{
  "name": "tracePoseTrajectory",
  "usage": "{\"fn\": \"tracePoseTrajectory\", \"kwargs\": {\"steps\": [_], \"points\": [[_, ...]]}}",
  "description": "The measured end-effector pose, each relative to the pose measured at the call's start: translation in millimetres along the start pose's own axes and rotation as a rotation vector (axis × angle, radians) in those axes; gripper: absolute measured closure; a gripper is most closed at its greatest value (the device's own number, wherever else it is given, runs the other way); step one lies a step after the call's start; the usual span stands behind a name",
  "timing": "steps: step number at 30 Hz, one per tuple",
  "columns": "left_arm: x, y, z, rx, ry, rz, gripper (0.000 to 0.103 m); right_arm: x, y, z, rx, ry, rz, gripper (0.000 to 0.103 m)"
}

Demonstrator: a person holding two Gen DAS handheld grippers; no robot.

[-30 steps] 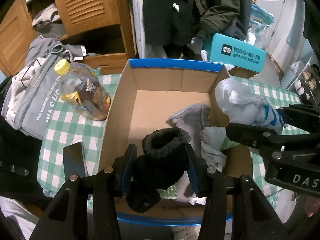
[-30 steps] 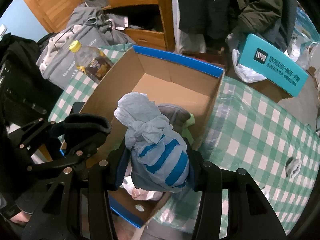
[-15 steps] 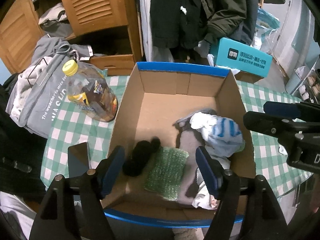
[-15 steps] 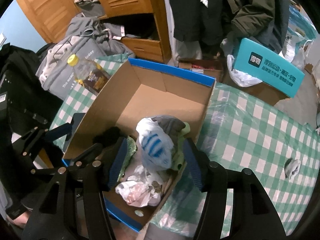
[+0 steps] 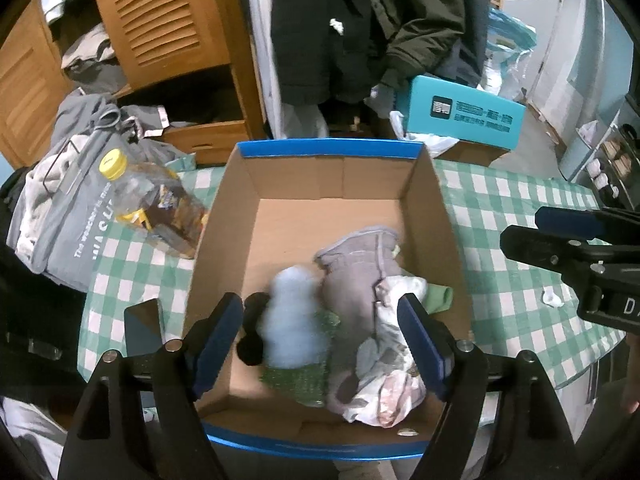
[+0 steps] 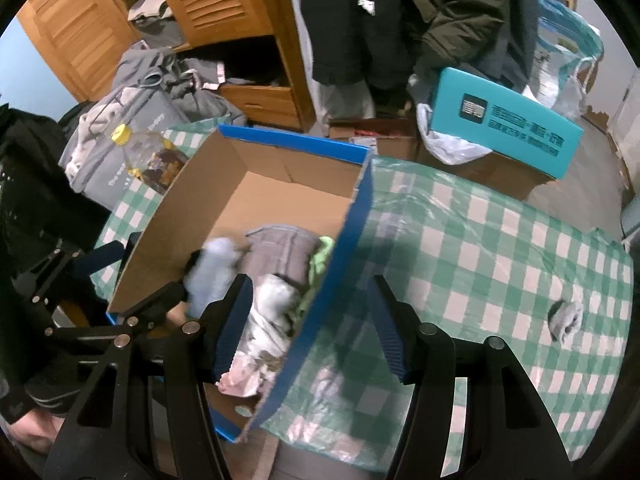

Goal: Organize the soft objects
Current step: 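Withdraw both tools from the box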

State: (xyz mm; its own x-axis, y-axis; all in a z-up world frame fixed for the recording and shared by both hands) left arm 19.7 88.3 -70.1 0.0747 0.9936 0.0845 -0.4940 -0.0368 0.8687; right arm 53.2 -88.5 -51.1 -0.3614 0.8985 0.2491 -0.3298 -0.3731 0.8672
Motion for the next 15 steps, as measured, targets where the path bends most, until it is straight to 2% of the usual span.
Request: {"fn": "tracePoseTrajectory", "kwargs": {"steps": [15], "points": [[-49.3, 0.9, 10.7, 0.002, -0.081, -0.012, 0.021, -59.5, 21.8, -16.6, -0.023, -0.067, -0.053, 0.043]]}}
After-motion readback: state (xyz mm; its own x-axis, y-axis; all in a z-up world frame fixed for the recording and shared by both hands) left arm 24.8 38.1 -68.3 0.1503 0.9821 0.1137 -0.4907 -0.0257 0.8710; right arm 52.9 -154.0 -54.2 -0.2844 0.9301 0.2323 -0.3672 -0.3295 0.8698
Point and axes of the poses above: each gripper's, at about its wrist camera, not at the fingertips, and y roughly against the way its jaws point, x to its left, z to its top, the point moved 2 cm from there along -y, roughly the way its jaws point, and after that the axes turned 5 degrees about -y, right-handed, at the moved point
